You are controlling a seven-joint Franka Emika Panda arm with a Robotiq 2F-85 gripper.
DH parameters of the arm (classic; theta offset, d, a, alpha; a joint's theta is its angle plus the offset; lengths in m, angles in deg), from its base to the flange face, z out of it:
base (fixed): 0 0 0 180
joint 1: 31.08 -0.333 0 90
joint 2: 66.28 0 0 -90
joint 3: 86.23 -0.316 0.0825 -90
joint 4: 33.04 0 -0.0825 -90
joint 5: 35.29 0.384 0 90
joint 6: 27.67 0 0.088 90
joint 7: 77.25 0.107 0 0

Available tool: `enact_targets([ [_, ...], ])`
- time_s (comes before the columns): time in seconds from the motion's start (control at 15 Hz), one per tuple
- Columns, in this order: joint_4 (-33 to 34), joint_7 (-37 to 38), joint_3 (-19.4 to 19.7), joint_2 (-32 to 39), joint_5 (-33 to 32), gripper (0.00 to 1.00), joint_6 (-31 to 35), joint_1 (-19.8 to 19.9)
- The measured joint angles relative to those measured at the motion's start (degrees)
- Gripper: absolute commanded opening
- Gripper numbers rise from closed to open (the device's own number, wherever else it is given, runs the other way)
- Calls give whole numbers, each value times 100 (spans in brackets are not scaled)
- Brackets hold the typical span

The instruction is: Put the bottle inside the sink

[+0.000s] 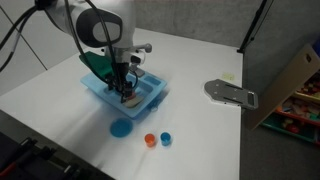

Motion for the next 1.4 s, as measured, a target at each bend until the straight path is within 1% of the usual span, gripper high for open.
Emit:
enact_targets([
  [0.6,214,-2,-70,-838,-119,100,-1452,-453],
  [0.87,399,-2,-150,-1167,-149,100,-1997,-580],
  [1.07,493,0,-207,-1436,-311,100,-2225,-659],
  [1.4,504,85,-254,-1967,-690,100,-2247,-735],
])
